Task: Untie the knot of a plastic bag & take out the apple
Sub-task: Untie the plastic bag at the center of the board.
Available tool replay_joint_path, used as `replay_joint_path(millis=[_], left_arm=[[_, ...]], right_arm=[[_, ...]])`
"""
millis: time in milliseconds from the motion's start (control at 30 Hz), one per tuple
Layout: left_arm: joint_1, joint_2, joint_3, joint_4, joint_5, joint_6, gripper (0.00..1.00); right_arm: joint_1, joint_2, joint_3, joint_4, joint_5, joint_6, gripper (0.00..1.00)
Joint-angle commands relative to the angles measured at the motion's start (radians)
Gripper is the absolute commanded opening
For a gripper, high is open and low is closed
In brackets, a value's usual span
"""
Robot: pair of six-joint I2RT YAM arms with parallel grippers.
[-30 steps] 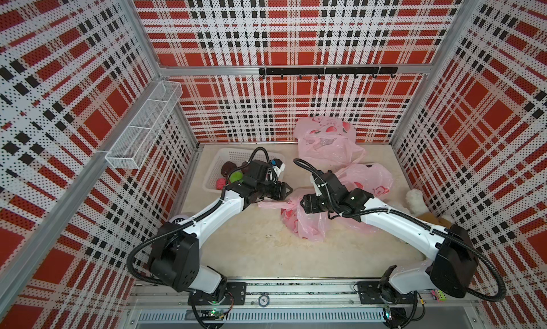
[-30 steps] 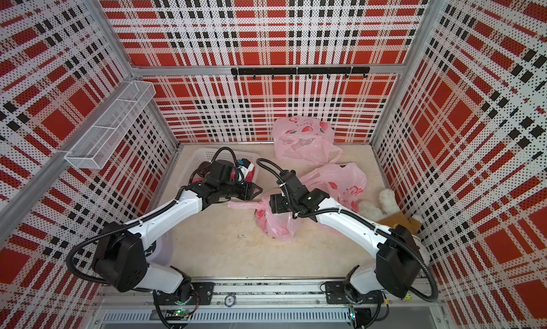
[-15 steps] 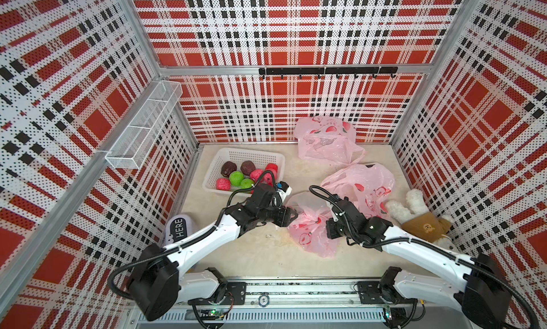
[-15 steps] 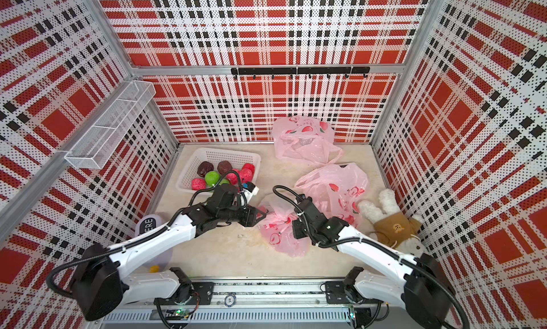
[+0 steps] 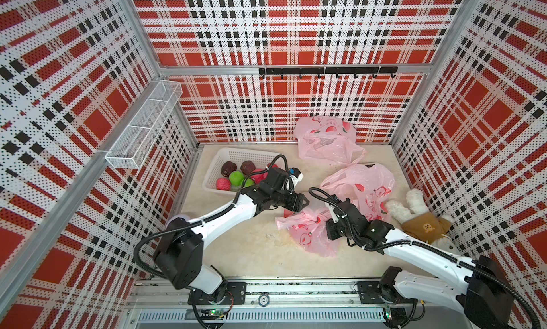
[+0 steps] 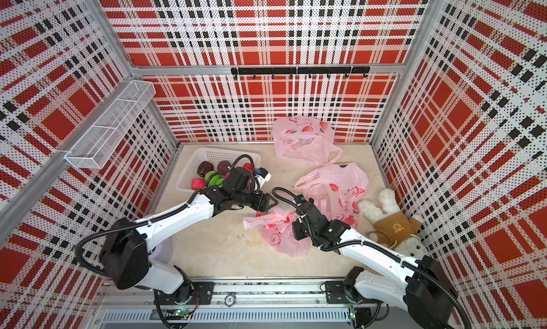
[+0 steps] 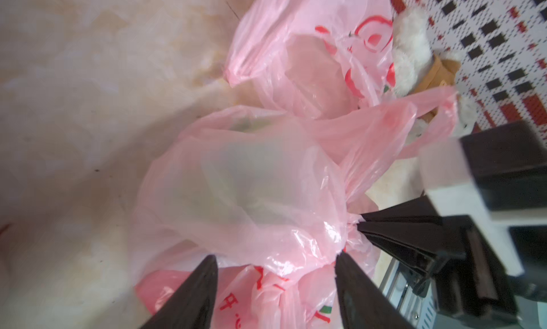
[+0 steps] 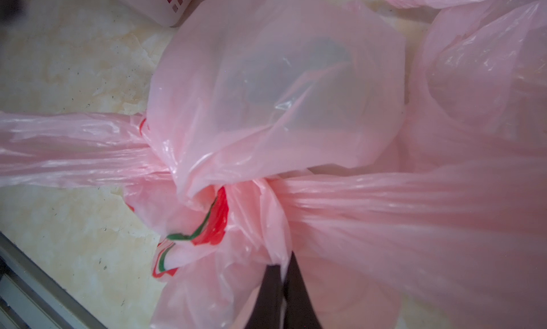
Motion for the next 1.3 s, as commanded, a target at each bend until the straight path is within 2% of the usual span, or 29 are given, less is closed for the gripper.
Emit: replay_joint_path(millis=[0,133,200,267,367,400,433,633,767,867,1067,1267], left_arm=[[-0.05,0.075,0.051,-0.015,0.02,-0.018,0.66],[-0.082,0.177,0.078,-0.005,0.036,-0.093,0.65],[-0.084,0.198,0.075,0.025,0.057,-0.124,0.6],[-0.076,0.195,0.076,0.042,0.064,-0.143,0.42],[-0.04,0.145,0.071,0.036,0.053,-0.151,0.09],[-0.022,0.119,0.067,0.03,0.05,-0.152,0.02],[0.0,0.085,0.06,0.019,0.045,-0.15,0.0],[0.144,-0.129,0.002,-0.086,0.006,-0.135,0.0],[0.217,-0.256,-0.091,-0.135,-0.019,-0.141,0.0],[0.245,-0.33,-0.177,-0.125,-0.02,-0.182,0.0],[0.327,-0.44,-0.235,-0.23,-0.038,-0.183,0.0],[0.426,-0.533,-0.243,-0.283,0.052,-0.149,0.0]], right_arm=[[0.005,-0.01,-0.013,0.062,0.003,-0.005,0.0],[0.005,-0.004,-0.009,0.078,-0.001,-0.007,0.0],[0.005,-0.001,-0.003,0.085,-0.003,-0.014,0.0],[0.005,0.002,0.01,0.083,-0.005,-0.025,0.0],[0.004,0.0,0.035,0.059,0.005,-0.043,0.0],[0.004,-0.005,0.041,0.048,0.013,-0.048,0.0],[0.004,-0.014,0.047,0.032,0.029,-0.052,0.0],[-0.005,-0.082,0.072,-0.049,0.111,-0.104,0.0],[-0.054,-0.114,0.09,-0.086,0.129,-0.129,0.0],[-0.12,-0.127,0.097,-0.074,0.083,-0.136,0.0],[-0.149,-0.118,0.13,-0.059,0.044,-0.108,0.0],[-0.264,-0.01,0.227,0.062,-0.135,-0.04,0.0]])
